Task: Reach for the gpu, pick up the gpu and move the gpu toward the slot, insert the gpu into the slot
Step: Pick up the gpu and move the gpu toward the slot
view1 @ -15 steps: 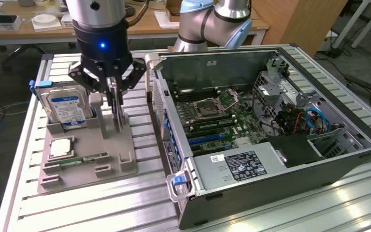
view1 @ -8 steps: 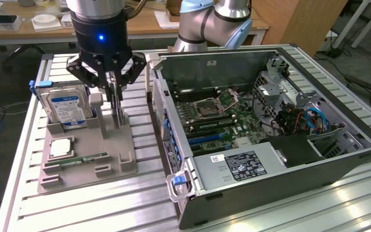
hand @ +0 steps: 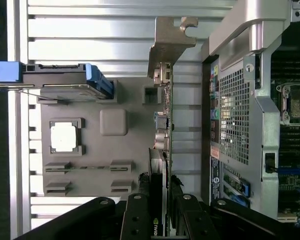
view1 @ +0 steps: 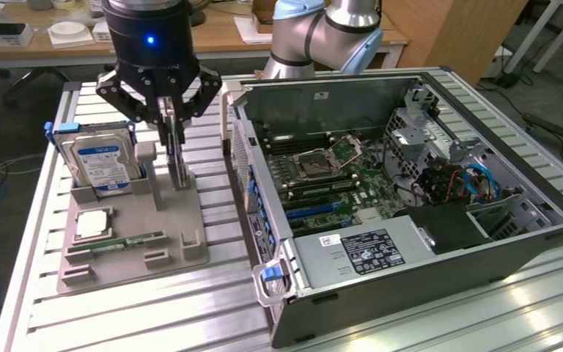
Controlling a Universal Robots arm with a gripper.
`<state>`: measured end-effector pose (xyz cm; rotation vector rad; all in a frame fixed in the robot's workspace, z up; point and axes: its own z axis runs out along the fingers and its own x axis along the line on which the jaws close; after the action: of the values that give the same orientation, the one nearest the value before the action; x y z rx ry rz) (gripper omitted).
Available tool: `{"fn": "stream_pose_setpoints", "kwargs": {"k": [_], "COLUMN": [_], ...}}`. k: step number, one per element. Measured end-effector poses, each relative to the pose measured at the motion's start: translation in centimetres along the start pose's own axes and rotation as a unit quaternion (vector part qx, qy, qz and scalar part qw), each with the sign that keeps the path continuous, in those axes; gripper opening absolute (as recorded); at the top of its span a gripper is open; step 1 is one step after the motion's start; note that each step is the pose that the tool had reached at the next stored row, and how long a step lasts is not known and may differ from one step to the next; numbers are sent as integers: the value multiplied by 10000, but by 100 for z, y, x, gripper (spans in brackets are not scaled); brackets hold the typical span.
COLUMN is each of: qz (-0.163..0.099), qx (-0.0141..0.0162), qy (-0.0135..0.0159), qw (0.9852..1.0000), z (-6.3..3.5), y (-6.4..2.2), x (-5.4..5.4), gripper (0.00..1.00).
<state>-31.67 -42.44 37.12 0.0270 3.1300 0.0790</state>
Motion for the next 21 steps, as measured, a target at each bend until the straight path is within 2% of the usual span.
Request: {"fn": "stream_pose_setpoints", "kwargs": {"k": [17,21], "qz": [0,-2], "qx": [0,-1], "qy": [0,-1], "qw": [10000,10000], "z": [-325,-364], "y": [16,18], "x": [-3,-13], "gripper": [26,26]}}
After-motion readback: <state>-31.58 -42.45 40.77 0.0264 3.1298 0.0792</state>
